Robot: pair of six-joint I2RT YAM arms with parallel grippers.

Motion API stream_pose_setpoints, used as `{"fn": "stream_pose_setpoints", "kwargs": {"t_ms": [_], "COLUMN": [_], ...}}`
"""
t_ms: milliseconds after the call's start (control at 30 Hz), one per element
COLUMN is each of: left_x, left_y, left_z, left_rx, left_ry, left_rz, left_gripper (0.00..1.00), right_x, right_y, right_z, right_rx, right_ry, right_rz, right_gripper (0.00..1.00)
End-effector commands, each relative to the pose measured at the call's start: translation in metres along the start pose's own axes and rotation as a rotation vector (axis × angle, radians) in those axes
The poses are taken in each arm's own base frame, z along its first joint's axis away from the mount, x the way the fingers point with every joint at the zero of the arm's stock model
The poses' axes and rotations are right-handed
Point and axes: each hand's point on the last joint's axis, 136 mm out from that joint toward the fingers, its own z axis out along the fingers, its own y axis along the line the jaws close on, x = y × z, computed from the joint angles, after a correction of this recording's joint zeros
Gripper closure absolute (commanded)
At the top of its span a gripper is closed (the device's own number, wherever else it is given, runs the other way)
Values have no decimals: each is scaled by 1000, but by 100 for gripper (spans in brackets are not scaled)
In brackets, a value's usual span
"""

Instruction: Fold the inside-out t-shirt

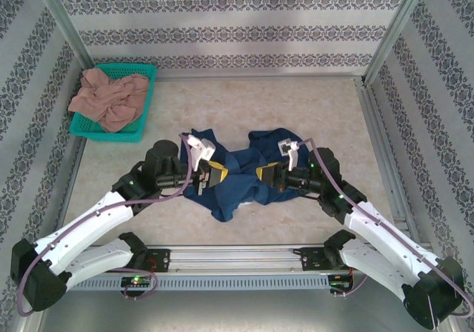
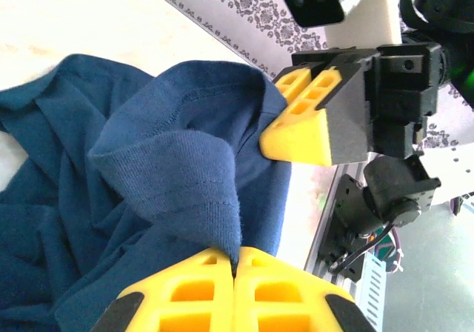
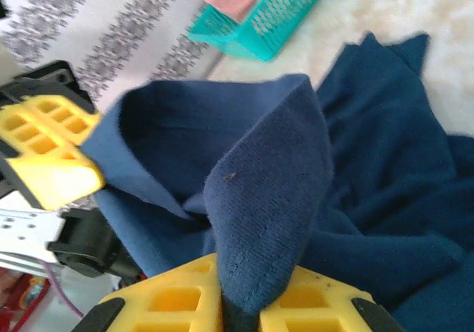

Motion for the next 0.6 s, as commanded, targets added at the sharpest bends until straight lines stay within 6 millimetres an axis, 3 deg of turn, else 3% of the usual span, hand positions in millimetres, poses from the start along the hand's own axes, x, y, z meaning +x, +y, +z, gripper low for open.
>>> {"fn": "stream_pose_setpoints", "kwargs": {"t_ms": [0, 67, 133, 233, 333, 567], "left_x": [-5, -2, 1, 1, 3, 6], "left_y": [-13, -13, -12, -14, -16, -21], "left_z": [-4, -6, -7, -6, -6, -8], "left_rx": [67, 65, 60, 73, 90, 113], "left_ry": [-93, -106, -109, -116, -122, -133], "left_rz": [113, 147, 176, 192, 210, 267], "left_gripper": [100, 100, 100, 100, 100, 99], "right_x": [12, 19, 23, 15, -1, -15], "right_y": [-11, -14, -19, -27, -20, -16], "right_z": [0, -1, -5, -18, -22, 10], "right_rx": [74, 101, 148, 251, 256, 187], "right_ry": [11, 41, 64, 56, 28, 157], "right_rz": [14, 4, -11, -55, -101, -27], "right_gripper": [82, 79, 68, 56, 47, 36]}}
